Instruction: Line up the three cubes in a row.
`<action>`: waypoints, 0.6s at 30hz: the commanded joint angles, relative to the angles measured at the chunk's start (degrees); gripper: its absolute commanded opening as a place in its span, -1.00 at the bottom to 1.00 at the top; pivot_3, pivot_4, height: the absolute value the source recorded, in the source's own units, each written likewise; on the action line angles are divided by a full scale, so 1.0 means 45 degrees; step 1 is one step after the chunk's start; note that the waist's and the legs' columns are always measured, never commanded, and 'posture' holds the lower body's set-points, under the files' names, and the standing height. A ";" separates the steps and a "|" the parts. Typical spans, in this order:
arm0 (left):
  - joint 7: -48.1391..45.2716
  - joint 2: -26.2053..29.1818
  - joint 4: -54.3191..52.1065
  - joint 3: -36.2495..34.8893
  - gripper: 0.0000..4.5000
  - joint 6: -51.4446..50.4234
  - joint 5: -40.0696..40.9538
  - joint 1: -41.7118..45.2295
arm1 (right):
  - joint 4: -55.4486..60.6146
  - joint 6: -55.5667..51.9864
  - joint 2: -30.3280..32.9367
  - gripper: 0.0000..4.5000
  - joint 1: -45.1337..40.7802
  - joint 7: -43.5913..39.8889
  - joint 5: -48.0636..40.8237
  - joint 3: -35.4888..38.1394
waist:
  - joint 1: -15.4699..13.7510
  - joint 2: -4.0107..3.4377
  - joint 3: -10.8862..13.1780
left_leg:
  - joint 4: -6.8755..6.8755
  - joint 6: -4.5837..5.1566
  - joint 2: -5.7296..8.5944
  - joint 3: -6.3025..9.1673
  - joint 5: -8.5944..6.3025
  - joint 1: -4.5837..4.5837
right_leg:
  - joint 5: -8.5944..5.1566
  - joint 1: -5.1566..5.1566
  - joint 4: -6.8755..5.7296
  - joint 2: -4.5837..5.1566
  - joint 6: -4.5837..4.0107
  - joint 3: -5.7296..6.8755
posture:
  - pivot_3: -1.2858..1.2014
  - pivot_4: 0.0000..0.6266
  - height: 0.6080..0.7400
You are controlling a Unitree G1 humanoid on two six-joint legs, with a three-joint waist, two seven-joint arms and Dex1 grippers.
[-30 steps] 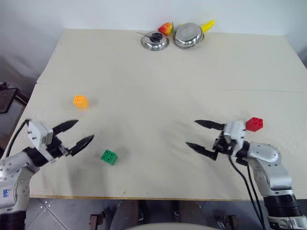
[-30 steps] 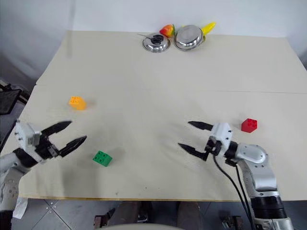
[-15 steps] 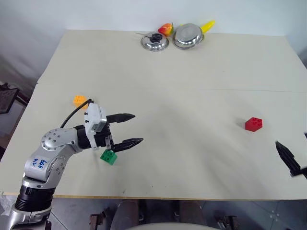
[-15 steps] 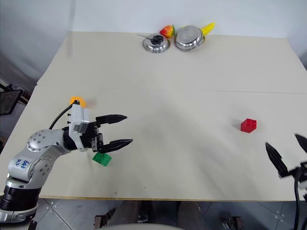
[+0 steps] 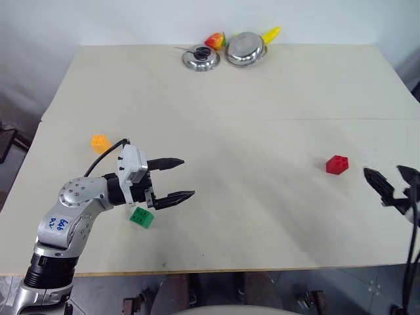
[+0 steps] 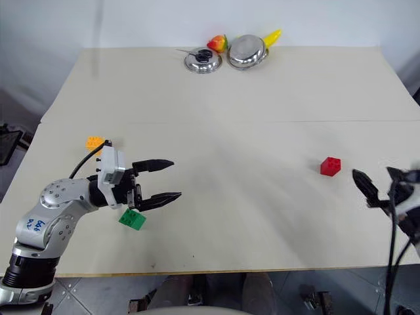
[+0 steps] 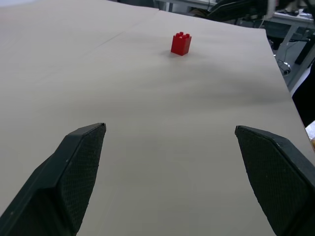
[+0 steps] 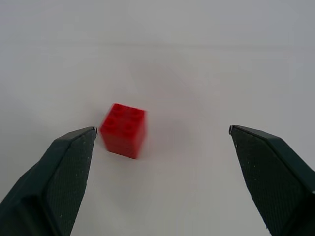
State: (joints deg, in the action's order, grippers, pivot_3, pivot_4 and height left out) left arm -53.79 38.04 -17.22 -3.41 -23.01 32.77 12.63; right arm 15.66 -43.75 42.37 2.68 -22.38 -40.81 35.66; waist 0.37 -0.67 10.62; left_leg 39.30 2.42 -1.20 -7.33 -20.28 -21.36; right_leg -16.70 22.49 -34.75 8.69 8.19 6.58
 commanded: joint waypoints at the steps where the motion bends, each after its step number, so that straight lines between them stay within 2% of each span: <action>1: 0.0092 -0.0021 -0.0236 -0.0213 0.99 0.0229 -0.0110 0.0001 | -0.0450 -0.1379 0.0347 1.00 -0.0922 0.0782 0.0161 -0.0615 | -0.0136 0.0000 0.0000 | 0.0000 0.0001 0.0003 -0.0002 0.0000 -0.0006 | -0.0001 0.0003 0.0002 -0.0002 -0.0001 0.0006 | 0.03 -0.52 1.00; 9: 0.0364 0.0104 -0.0699 -0.0556 0.99 0.0311 -0.0213 -0.0440 | -0.2628 -0.1717 -0.0237 1.00 -0.3125 0.1608 0.1533 -0.2108 | -0.0092 0.0001 0.0001 | 0.0014 0.0027 0.0034 -0.0018 -0.0007 -0.0020 | 0.0005 0.0004 0.0008 0.0017 0.0010 -0.0002 | 0.03 -0.52 1.00; 12: 0.0468 0.0122 -0.0792 -0.0699 1.00 0.0350 -0.0236 -0.0584 | -0.3075 -0.1299 -0.0464 0.73 -0.3602 0.1701 0.1962 -0.2312 | -0.0060 0.0001 0.0000 | 0.0014 0.0024 0.0026 -0.0025 -0.0005 -0.0020 | 0.0005 0.0006 0.0009 0.0006 0.0011 -0.0003 | 0.03 -0.52 1.00; 18: 0.0591 0.0058 -0.0953 -0.0843 1.00 0.0448 -0.0310 -0.0849 | -0.3611 -0.0710 -0.0570 -0.17 -0.3949 0.0903 0.2366 -0.2735 | -0.0050 0.0001 0.0000 | 0.0015 0.0022 0.0019 -0.0034 -0.0004 -0.0017 | 0.0006 0.0007 0.0007 0.0002 0.0011 -0.0008 | 0.03 -0.52 1.00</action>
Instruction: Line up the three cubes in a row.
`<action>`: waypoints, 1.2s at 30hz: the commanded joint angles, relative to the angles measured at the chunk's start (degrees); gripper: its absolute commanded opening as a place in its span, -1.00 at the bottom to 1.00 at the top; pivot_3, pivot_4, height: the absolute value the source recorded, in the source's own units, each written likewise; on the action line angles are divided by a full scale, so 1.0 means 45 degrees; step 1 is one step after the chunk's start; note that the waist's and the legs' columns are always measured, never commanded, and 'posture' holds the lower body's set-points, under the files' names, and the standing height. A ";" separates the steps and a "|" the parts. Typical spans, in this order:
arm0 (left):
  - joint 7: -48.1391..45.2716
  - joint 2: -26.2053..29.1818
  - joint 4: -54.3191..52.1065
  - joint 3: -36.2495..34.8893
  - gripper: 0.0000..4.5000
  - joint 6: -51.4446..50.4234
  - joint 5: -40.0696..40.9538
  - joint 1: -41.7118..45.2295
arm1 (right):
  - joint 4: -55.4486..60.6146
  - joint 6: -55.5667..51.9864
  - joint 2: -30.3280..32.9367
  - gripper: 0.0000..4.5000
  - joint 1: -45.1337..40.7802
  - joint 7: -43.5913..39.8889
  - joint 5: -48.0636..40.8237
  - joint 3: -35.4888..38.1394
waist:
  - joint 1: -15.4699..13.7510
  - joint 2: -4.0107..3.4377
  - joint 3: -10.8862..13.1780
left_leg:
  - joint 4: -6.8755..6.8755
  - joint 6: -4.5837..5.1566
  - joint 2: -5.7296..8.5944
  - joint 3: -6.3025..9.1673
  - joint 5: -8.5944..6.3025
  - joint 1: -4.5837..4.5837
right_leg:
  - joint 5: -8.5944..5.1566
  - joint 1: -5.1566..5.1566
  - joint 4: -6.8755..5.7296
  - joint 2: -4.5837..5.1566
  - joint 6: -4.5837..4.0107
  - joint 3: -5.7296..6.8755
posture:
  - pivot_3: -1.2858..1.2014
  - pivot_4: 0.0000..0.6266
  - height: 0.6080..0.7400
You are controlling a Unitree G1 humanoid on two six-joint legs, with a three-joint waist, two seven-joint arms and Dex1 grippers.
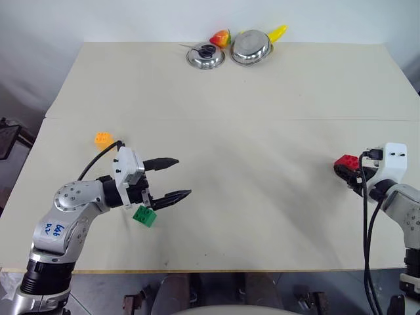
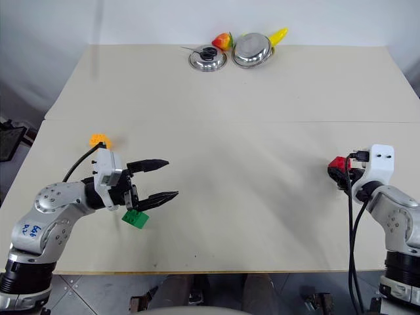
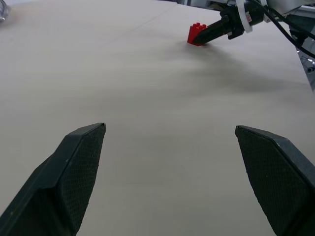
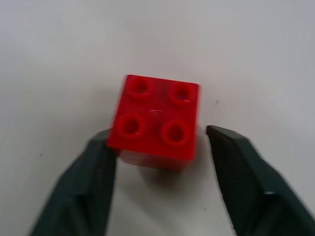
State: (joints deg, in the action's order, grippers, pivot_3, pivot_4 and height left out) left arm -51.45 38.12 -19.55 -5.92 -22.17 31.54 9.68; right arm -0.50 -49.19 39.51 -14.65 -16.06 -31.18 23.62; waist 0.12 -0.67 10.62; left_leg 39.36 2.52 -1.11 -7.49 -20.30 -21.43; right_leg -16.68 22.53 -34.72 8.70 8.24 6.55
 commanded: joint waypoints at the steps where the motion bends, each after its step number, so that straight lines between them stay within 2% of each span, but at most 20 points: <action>1: 0.0082 0.0047 -0.0476 -0.0317 1.00 0.0281 -0.0041 -0.0260 | -0.0056 0.0717 0.0246 -0.32 -0.0044 -0.0995 0.0287 -0.0261 | 0.0010 0.0000 0.0000 | 0.0000 0.0000 0.0001 -0.0001 0.0000 0.0000 | 0.0000 0.0000 0.0001 0.0000 0.0000 -0.0001 | 0.03 -0.52 1.00; 4: 0.0106 0.0081 -0.0470 -0.0432 1.00 0.0337 -0.0052 -0.0377 | 0.0234 0.2220 0.1325 -0.35 0.0356 -0.3916 0.0648 -0.1415 | 0.0013 0.0000 0.0000 | 0.0000 0.0000 -0.0001 -0.0007 0.0000 0.0001 | 0.0000 0.0002 0.0002 -0.0004 0.0000 -0.0005 | 0.03 -0.52 1.00; 7: -0.0049 0.0160 -0.0329 -0.0533 1.00 0.0448 -0.0035 -0.0475 | -0.0084 0.8109 0.3537 -0.35 0.1102 -0.9406 0.2781 -0.3988 | 0.0004 -0.0009 0.0005 | -0.0001 0.0000 0.0019 -0.0014 -0.0001 0.0002 | 0.0003 0.0003 0.0017 -0.0008 0.0007 -0.0012 | 0.03 -0.52 1.00; 9: -0.0168 0.0191 -0.0115 -0.0502 1.00 0.0558 -0.0078 -0.0418 | -0.1424 0.9205 0.3915 -0.35 0.0133 -1.1609 0.2817 -0.4778 | 0.0037 0.0025 0.0006 | -0.0011 -0.0001 0.0043 -0.0025 -0.0001 0.0018 | 0.0008 -0.0012 0.0038 -0.0017 0.0018 -0.0015 | 0.03 -0.52 1.00; 14: -0.0282 0.0115 0.0204 -0.0549 1.00 0.0595 -0.0017 -0.0381 | -0.5541 1.1016 0.3082 -0.35 -0.3923 -1.5816 0.3571 -0.6854 | 0.0354 0.0060 0.0020 | 0.0033 0.0005 -0.0032 -0.0063 0.0005 0.0041 | 0.0029 -0.0026 0.0041 -0.0023 0.0054 -0.0041 | 0.03 -0.52 1.00; 18: -0.0404 0.0162 0.0136 -0.0592 1.00 0.0648 -0.0045 -0.0651 | -0.8816 1.2875 0.1714 -0.35 -0.6218 -1.6882 0.4422 -0.7494 | 0.0367 0.0062 0.0022 | 0.0054 -0.0005 -0.0069 -0.0066 0.0001 0.0033 | 0.0022 -0.0016 0.0017 -0.0041 0.0041 -0.0034 | 0.03 -0.52 1.00; 23: -0.0306 0.0209 -0.0062 -0.0765 1.00 0.0554 0.0058 -0.0839 | -1.1807 1.4857 0.0790 -0.35 -0.7817 -1.6986 0.5129 -0.8016 | 0.0304 0.0059 0.0024 | 0.0074 -0.0004 -0.0057 -0.0048 0.0000 0.0014 | 0.0019 -0.0010 -0.0004 -0.0025 0.0035 -0.0033 | 0.03 -0.52 1.00; 28: -0.0294 0.0345 -0.0168 -0.0951 1.00 0.0495 0.0082 -0.0944 | -1.3337 1.6094 0.0327 -0.35 -0.8629 -1.6987 0.5579 -0.8906 | 0.0373 0.0058 0.0024 | 0.0098 -0.0005 -0.0059 -0.0036 -0.0005 0.0005 | 0.0020 -0.0012 -0.0013 -0.0023 0.0033 -0.0031 | 0.03 -0.52 1.00; 30: -0.0292 0.0403 -0.0182 -0.1019 1.00 0.0472 0.0093 -0.0933 | -1.3802 1.6404 0.0049 -0.35 -0.8876 -1.6875 0.5789 -0.8670 | 0.0382 0.0058 0.0024 | 0.0104 -0.0008 -0.0067 -0.0036 -0.0006 0.0006 | 0.0019 -0.0012 -0.0019 -0.0028 0.0032 -0.0030 | 0.03 -0.52 1.00; 32: -0.0303 0.0463 -0.0169 -0.1099 1.00 0.0477 0.0076 -0.0944 | -1.4007 1.6562 -0.0074 -0.02 -0.8970 -1.6931 0.5750 -0.8585 | 0.0394 0.0058 0.0024 | 0.0120 -0.0013 -0.0074 -0.0036 -0.0008 0.0006 | 0.0016 -0.0013 -0.0033 -0.0031 0.0027 -0.0029 | 0.03 -0.52 1.00; 36: -0.0118 0.0378 0.0073 -0.1352 1.00 0.0700 -0.0018 -0.0931 | -1.3990 1.7036 0.0059 0.51 -0.9093 -1.6986 0.5344 -0.8212 | 0.0403 0.0057 0.0024 | 0.0130 -0.0016 -0.0078 -0.0036 -0.0010 0.0007 | 0.0012 -0.0010 -0.0056 -0.0031 0.0018 -0.0033 | 0.03 -0.52 1.00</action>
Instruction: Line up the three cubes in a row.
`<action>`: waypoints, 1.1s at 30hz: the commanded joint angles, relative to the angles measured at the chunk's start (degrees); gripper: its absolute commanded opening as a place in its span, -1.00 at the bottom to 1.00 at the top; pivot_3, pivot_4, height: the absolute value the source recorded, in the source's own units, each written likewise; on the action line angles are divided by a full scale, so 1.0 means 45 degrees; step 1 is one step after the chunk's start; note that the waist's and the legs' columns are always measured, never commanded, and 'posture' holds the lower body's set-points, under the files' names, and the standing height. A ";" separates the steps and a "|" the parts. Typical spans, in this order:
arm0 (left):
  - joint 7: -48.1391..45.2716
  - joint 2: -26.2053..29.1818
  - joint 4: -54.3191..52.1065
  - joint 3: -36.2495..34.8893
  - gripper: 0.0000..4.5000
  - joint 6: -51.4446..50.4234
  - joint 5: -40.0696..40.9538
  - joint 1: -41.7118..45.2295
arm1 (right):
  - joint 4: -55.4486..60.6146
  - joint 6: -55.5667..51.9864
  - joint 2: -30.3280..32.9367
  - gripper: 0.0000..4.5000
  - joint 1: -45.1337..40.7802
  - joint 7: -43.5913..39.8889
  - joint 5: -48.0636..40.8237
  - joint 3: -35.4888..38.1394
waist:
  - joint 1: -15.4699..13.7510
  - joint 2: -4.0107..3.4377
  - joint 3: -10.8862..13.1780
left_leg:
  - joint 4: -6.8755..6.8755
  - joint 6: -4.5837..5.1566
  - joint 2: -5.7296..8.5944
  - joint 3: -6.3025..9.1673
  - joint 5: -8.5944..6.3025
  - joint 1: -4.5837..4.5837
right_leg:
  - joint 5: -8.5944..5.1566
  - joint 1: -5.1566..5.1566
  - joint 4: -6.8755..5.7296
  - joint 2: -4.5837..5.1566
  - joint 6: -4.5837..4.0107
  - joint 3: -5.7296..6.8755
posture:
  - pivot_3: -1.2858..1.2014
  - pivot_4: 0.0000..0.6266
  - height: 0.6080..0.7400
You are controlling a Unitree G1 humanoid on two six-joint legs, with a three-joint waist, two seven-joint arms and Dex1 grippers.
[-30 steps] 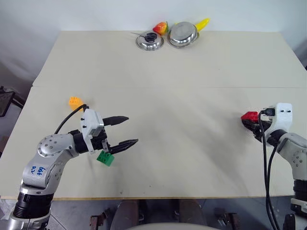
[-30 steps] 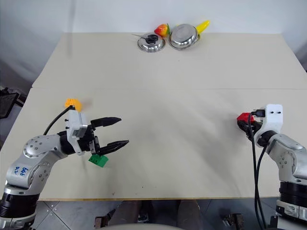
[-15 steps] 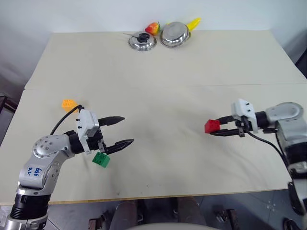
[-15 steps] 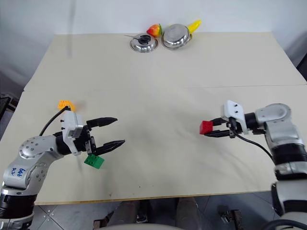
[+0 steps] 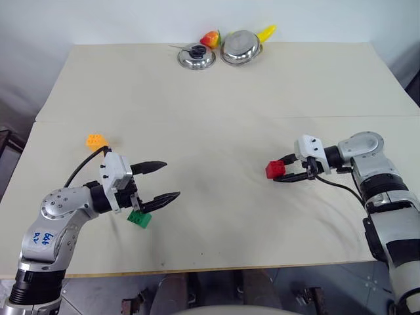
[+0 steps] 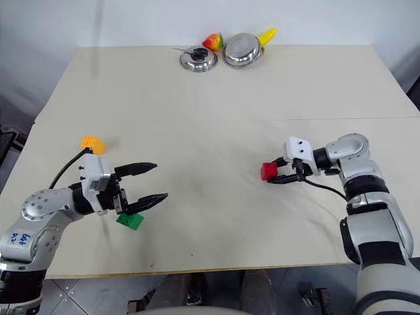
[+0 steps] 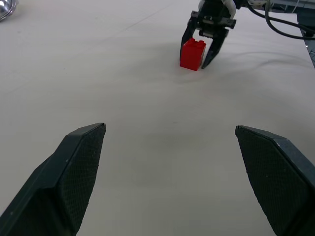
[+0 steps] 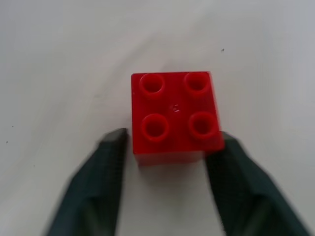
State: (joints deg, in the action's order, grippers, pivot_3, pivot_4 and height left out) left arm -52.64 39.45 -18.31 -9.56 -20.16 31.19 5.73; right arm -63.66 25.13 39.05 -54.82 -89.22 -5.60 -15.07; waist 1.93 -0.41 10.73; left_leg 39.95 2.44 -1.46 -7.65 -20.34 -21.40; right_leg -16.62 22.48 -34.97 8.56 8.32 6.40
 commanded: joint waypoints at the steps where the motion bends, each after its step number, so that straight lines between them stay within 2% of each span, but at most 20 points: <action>1: 0.0302 -0.0057 -0.0078 -0.0802 1.00 0.0432 0.0070 -0.0099 | 0.0272 0.0589 0.0354 0.65 -0.0163 -0.0729 -0.0731 0.0602 | -0.0003 -0.0003 0.0002 | 0.0000 -0.0001 0.0000 0.0000 -0.0001 0.0000 | -0.0001 0.0001 0.0000 0.0000 -0.0001 0.0000 | 0.03 -0.52 1.00; 3: 0.0708 -0.0471 0.0314 -0.1452 1.00 0.1448 -0.0202 -0.0140 | 0.0780 0.0777 0.0657 0.96 -0.0062 -0.0729 -0.1624 0.1195 | -0.0020 -0.0015 0.0009 | 0.0001 -0.0001 0.0002 0.0000 -0.0001 -0.0001 | -0.0001 0.0003 0.0000 0.0003 -0.0001 -0.0001 | 0.03 -0.52 1.00; 4: 0.0956 -0.0622 0.0537 -0.1949 1.00 0.1822 -0.0263 -0.0260 | 0.1378 0.0371 0.0962 0.98 0.0106 -0.0729 -0.2325 0.1386 | -0.0038 -0.0020 0.0012 | 0.0001 -0.0001 0.0002 0.0001 -0.0001 -0.0002 | 0.0000 0.0002 -0.0001 0.0004 -0.0001 -0.0001 | 0.03 -0.52 1.00; 8: 0.1268 -0.0699 0.0831 -0.3474 1.00 0.2054 0.0032 -0.1395 | 0.4190 -0.1221 0.1984 0.98 0.1621 -0.0729 -0.4443 0.2087 | -0.0063 -0.0021 0.0012 | -0.0002 -0.0012 -0.0005 0.0012 -0.0014 -0.0004 | -0.0006 0.0006 0.0003 0.0006 -0.0012 0.0010 | 0.03 -0.52 1.00; 11: 0.1052 -0.0886 0.0686 -0.4667 1.00 0.2233 0.0315 -0.3135 | 0.7134 -0.3148 0.2530 0.98 0.3884 -0.0729 -0.6034 0.2990 | -0.0080 -0.0012 0.0007 | -0.0001 -0.0015 -0.0018 0.0031 -0.0043 -0.0006 | -0.0015 -0.0001 0.0009 0.0006 -0.0030 0.0039 | 0.03 -0.52 1.00; 12: 0.1027 -0.0908 0.0677 -0.4786 1.00 0.2299 0.0349 -0.3351 | 0.7602 -0.3514 0.2586 0.98 0.4223 -0.0729 -0.6180 0.3186 | -0.0082 -0.0012 0.0009 | 0.0005 -0.0012 -0.0022 0.0028 -0.0059 -0.0005 | -0.0019 -0.0004 0.0005 0.0007 -0.0036 0.0052 | 0.03 -0.52 1.00; 16: -0.0049 -0.1582 0.1946 -0.6535 1.00 0.3055 0.0928 -0.5893 | 1.1776 -0.5033 0.2046 0.98 0.7583 0.0752 -0.7760 0.4391 | -0.0057 -0.0012 0.0007 | 0.0011 -0.0012 -0.0031 0.0003 -0.0069 -0.0001 | -0.0018 0.0003 0.0010 0.0012 -0.0035 0.0049 | 0.03 -0.52 1.00; 19: -0.0911 -0.1248 0.2651 -0.6728 1.00 0.3576 0.0550 -0.6844 | 1.3259 -0.5102 0.1892 0.98 0.8948 0.0792 -0.7601 0.4606 | -0.0093 -0.0006 0.0011 | 0.0011 -0.0014 -0.0040 -0.0017 -0.0079 0.0008 | -0.0020 0.0009 0.0013 0.0008 -0.0039 0.0047 | 0.03 -0.52 1.00; 24: -0.3596 0.0288 0.3868 -0.6332 1.00 0.4800 0.0076 -0.7507 | 1.3818 -0.4207 0.1785 0.98 1.0105 -0.0020 -0.7020 0.4723 | -0.0270 0.0043 -0.0022 | 0.0016 -0.0079 -0.0041 -0.0021 -0.0147 0.0033 | -0.0012 0.0015 0.0054 0.0030 -0.0075 0.0033 | 0.03 -0.52 1.00; 27: -0.4007 0.0818 0.4097 -0.5773 1.00 0.5219 -0.0121 -0.6639 | 1.3578 -0.3964 0.1783 0.98 1.0238 -0.0390 -0.6823 0.4738 | -0.0339 0.0038 -0.0023 | 0.0014 -0.0081 -0.0042 -0.0027 -0.0158 0.0033 | 0.0001 0.0029 0.0057 0.0075 -0.0099 0.0022 | 0.03 -0.52 1.00; 33: -0.5126 0.1309 0.4798 -0.3096 1.00 0.6435 -0.1255 -0.3834 | 1.2968 -0.3524 0.2525 0.98 1.0536 -0.0727 -0.6658 0.4817 | -0.0401 0.0022 -0.0019 | 0.0007 -0.0024 -0.0031 -0.0036 -0.0129 0.0029 | -0.0003 0.0034 0.0038 0.0102 -0.0116 0.0056 | 0.03 -0.52 1.00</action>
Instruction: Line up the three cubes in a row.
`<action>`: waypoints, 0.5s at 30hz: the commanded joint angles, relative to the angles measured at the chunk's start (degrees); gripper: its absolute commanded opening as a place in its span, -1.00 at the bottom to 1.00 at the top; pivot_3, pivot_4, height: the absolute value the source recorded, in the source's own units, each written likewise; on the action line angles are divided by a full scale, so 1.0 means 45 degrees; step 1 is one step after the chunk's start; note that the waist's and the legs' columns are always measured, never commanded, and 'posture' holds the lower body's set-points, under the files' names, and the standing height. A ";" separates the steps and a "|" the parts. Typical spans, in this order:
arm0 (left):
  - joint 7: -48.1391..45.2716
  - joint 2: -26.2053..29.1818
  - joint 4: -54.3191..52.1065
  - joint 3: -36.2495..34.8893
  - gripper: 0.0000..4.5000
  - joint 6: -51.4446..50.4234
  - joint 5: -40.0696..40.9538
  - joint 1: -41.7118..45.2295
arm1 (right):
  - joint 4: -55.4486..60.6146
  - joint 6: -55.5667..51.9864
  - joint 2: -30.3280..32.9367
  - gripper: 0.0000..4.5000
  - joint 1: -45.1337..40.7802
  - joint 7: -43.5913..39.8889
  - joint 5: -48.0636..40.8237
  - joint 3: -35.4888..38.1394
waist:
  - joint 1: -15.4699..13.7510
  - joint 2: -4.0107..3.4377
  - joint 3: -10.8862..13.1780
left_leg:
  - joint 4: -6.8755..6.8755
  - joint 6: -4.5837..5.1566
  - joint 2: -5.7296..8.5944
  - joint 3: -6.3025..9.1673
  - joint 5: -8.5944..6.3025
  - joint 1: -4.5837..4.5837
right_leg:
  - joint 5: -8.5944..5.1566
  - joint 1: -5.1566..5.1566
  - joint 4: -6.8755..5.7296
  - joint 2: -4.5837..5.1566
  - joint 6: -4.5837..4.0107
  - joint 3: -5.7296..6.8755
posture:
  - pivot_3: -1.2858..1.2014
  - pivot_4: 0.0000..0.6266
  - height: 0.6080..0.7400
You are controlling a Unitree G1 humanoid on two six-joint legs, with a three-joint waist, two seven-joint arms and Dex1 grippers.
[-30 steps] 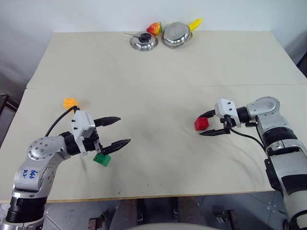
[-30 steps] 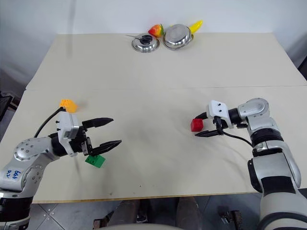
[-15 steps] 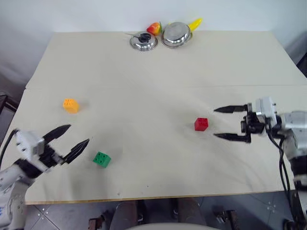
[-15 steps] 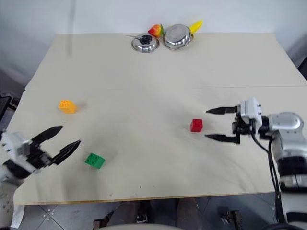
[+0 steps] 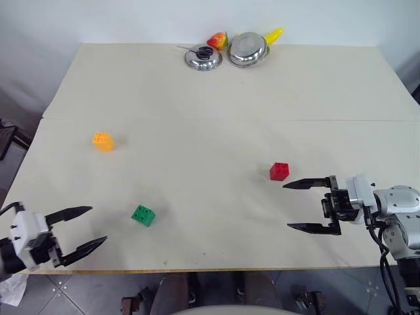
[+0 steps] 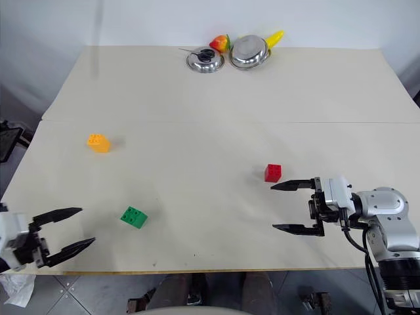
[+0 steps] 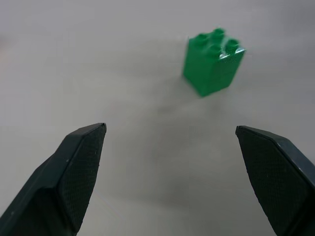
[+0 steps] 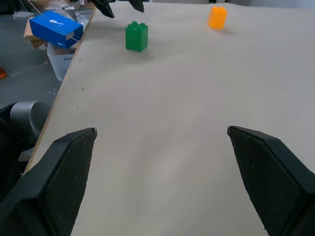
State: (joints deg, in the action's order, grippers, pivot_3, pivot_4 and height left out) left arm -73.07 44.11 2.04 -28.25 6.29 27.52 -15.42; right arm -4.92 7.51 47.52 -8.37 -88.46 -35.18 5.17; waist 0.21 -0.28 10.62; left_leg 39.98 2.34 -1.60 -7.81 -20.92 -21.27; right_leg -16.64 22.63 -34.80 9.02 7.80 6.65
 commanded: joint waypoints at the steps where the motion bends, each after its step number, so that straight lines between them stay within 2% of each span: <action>1: -0.0775 0.0308 0.0490 0.1427 1.00 0.0803 -0.0635 0.1288 | -0.0147 0.0508 0.0803 0.98 0.0317 -0.0897 -0.0102 0.0279 | 0.0003 -0.0006 0.0005 | 0.0001 0.0004 0.0004 -0.0001 0.0001 -0.0005 | 0.0000 0.0001 -0.0009 -0.0051 0.0000 0.0003 | 0.03 -0.52 1.00; 6: -0.1781 0.0467 0.1892 0.3374 1.00 0.1250 -0.1292 0.3804 | -0.0611 0.0939 0.1390 0.98 0.0828 -0.0897 -0.0135 0.0468 | 0.0022 0.0000 0.0005 | 0.0001 0.0011 -0.0023 -0.0047 0.0003 0.0002 | 0.0001 0.0000 -0.0041 -0.0105 0.0002 0.0006 | 0.03 -0.52 1.00; 9: -0.2398 0.0464 0.2442 0.4121 1.00 0.1403 -0.1383 0.4642 | -0.0767 0.1100 0.1332 0.98 0.1052 -0.0852 -0.0018 0.0730 | 0.0065 0.0000 0.0005 | 0.0001 0.0014 -0.0026 -0.0078 0.0005 0.0004 | 0.0001 0.0007 -0.0044 -0.0109 0.0005 0.0001 | 0.03 -0.52 1.00; 12: -0.3078 0.0537 0.2586 0.4462 0.73 0.1765 -0.1213 0.4891 | -0.0768 0.1156 0.1232 1.00 0.1262 -0.0657 0.0061 0.0988 | 0.0113 0.0000 0.0005 | 0.0000 0.0016 -0.0030 -0.0094 0.0005 0.0005 | 0.0002 0.0014 -0.0046 -0.0110 0.0005 -0.0005 | 0.03 -0.52 1.00; 15: -0.3436 0.0671 0.2182 0.4659 0.33 0.1200 -0.0853 0.4918 | -0.0905 0.1289 0.1160 1.00 0.1550 -0.0574 0.0172 0.1270 | 0.0110 0.0001 0.0005 | 0.0004 0.0018 -0.0034 -0.0094 0.0006 0.0006 | 0.0002 0.0015 -0.0048 -0.0110 0.0006 -0.0006 | 0.03 -0.52 1.00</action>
State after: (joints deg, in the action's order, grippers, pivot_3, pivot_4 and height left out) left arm -85.96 45.79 13.60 -7.26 12.46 22.26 6.54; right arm -9.18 12.06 52.59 -1.97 -88.77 -34.26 8.59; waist 0.70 -0.28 10.64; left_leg 40.01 2.42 -1.76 -8.23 -20.89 -21.24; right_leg -16.63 22.70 -35.02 8.53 7.82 6.61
